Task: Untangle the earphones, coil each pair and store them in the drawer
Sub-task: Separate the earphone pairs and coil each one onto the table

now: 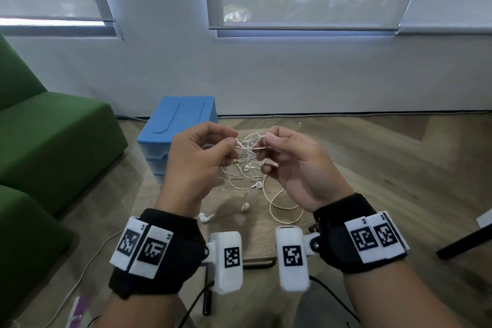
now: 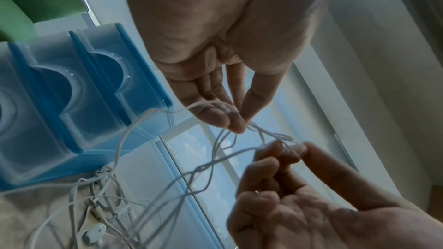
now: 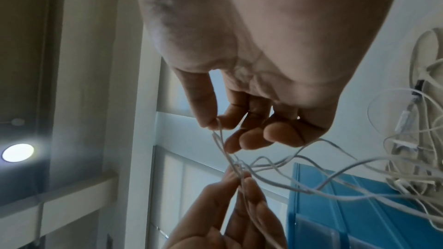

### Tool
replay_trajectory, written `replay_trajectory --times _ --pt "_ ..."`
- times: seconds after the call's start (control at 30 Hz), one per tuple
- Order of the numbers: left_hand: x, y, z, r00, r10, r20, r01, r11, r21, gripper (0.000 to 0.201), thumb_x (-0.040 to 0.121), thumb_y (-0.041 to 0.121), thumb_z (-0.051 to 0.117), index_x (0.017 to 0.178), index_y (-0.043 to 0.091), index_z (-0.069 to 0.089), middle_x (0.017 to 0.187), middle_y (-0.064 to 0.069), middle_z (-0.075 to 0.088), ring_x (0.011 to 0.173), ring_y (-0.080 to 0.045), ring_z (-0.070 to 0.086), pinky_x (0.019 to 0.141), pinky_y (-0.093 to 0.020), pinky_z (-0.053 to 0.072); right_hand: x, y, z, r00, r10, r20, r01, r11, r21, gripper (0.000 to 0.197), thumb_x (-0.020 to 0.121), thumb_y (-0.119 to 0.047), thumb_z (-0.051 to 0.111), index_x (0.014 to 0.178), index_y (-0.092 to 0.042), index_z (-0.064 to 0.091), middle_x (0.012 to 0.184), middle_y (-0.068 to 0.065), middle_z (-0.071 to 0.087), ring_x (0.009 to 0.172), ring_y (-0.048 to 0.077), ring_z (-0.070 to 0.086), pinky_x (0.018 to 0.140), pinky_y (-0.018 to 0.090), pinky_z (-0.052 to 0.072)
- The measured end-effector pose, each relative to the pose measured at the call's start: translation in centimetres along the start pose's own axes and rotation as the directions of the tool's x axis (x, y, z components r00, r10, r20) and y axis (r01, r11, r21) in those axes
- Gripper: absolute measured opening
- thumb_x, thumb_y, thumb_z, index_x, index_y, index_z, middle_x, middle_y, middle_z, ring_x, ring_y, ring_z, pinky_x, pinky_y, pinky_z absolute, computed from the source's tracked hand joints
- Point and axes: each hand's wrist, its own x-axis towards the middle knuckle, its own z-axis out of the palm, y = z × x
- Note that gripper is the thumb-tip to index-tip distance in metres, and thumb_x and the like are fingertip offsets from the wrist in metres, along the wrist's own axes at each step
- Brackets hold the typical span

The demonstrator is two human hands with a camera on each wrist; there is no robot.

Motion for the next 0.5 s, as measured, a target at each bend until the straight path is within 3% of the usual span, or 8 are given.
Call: replay_trajectory --times 0.1,0.2,0.27,0.5 --pt "0.2 0.3 0.4 1.000 0.009 -0.018 -0.010 0.999 -0.041 0.012 0.093 -0.002 0.071 0.090 0.009 0.075 0.083 -0.011 0.075 0.074 -0.020 0.073 0.074 -0.037 0.061 0.2 0.1 0.1 0.999 0.040 0.032 -0.040 0.999 -0.023 0.017 0.092 -0.021 0.056 0.076 -0.017 0.063 0.084 0.002 0.060 0.077 0.013 0.052 0.065 0.029 0.034" --pt "0.4 0.4 0.4 0.999 0.026 -0.032 -0.028 0.997 -0.068 0.013 0.094 -0.002 0.070 0.090 0.010 0.074 0.085 -0.011 0.074 0.073 -0.016 0.073 0.067 -0.027 0.060 0.5 0.4 0.3 0.997 0.079 0.009 -0.074 0.964 -0.257 0.017 0.087 -0.027 0.063 0.073 -0.018 0.062 0.076 0.000 0.056 0.071 0.011 0.049 0.062 0.030 0.030" --pt "0.2 0.5 0.3 0.999 0.011 -0.033 -0.015 0.993 -0.119 0.013 0.095 -0.003 0.069 0.091 0.009 0.073 0.086 -0.010 0.074 0.073 -0.016 0.072 0.067 -0.023 0.059 0.6 0.6 0.3 0.995 0.096 0.001 -0.091 0.952 -0.294 0.018 0.085 -0.027 0.067 0.069 -0.020 0.062 0.073 -0.001 0.054 0.068 0.010 0.047 0.062 0.029 0.028" --pt "-1.1 -0.5 -0.4 0.990 -0.141 0.014 0.130 0.865 -0.485 0.013 0.101 -0.003 0.057 0.102 0.010 0.059 0.088 -0.009 0.070 0.081 -0.020 0.074 0.081 -0.029 0.063 0.2 1.3 -0.4 0.999 0.054 0.002 -0.054 0.997 0.059 0.016 0.089 -0.016 0.062 0.073 -0.015 0.061 0.080 0.002 0.053 0.072 0.015 0.048 0.062 0.029 0.031"
